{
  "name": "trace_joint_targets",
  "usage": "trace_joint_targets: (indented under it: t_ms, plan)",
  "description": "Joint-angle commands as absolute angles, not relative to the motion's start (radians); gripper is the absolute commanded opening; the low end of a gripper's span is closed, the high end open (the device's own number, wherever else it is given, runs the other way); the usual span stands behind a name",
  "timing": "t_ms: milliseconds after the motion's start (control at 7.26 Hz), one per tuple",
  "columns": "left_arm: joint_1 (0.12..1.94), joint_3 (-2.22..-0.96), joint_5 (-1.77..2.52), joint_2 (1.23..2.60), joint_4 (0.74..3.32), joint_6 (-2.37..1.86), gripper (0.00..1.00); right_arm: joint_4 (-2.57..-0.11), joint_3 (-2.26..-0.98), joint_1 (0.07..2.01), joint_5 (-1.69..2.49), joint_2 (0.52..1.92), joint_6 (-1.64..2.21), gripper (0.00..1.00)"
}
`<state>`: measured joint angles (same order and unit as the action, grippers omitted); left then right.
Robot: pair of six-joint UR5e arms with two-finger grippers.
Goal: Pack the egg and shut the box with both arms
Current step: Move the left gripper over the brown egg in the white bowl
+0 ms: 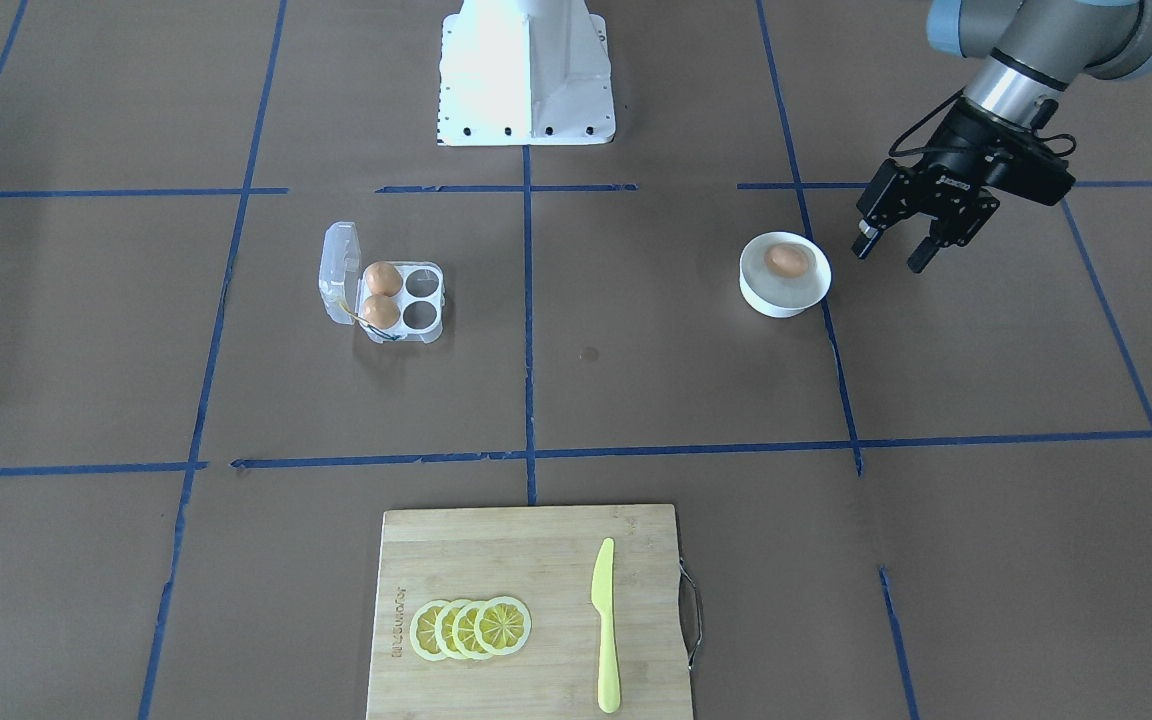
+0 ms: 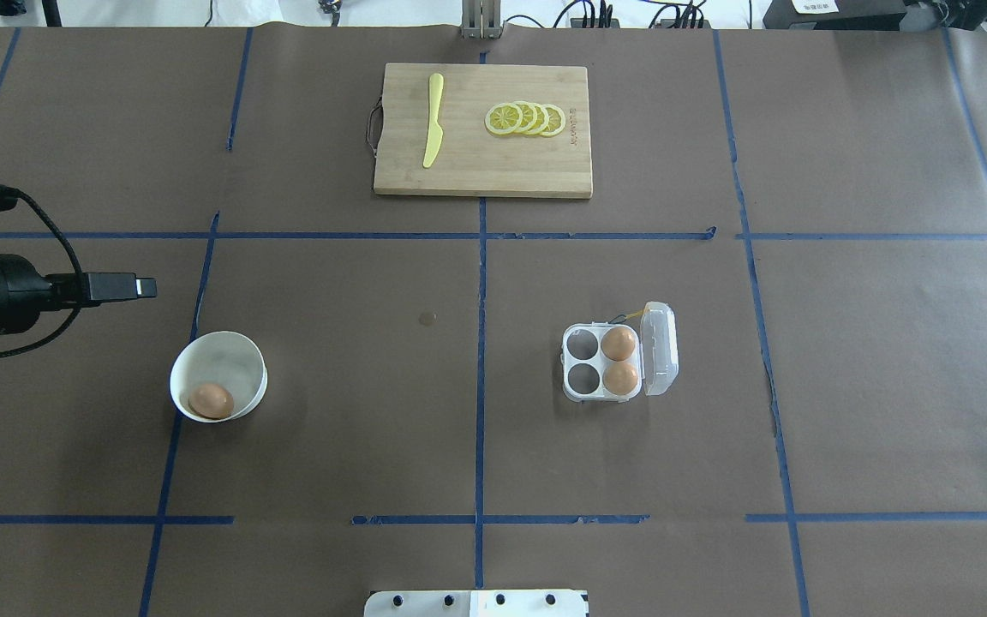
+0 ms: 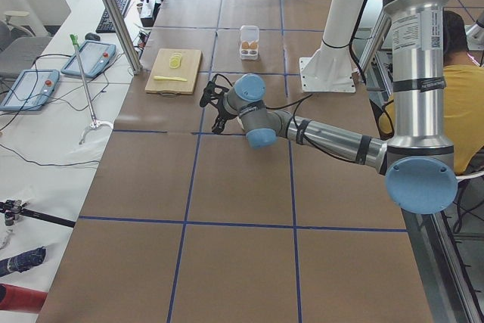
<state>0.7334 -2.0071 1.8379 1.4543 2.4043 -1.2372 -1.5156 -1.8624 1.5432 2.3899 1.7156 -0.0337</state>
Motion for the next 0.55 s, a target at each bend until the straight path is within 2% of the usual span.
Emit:
trace_joint_targets:
  t_ms: [0,275,413]
  plan:
    - [0.642,-2.023,1.745,1.495,2.261,-1.297,0.81,-1.516,-1.859,1.543,2.39,1.715,-0.034,1.0]
    - [0.592,-2.022,1.718,1.688,1.94,-1.334,0.78,-1.516,-1.858,1.543,2.39,1.715,-0.034,1.0]
    - [0.577,-2.013,1.718,1.704,1.913,-1.342,0.75,-1.516,-1.858,1.543,2.39,1.715,-0.034,1.0]
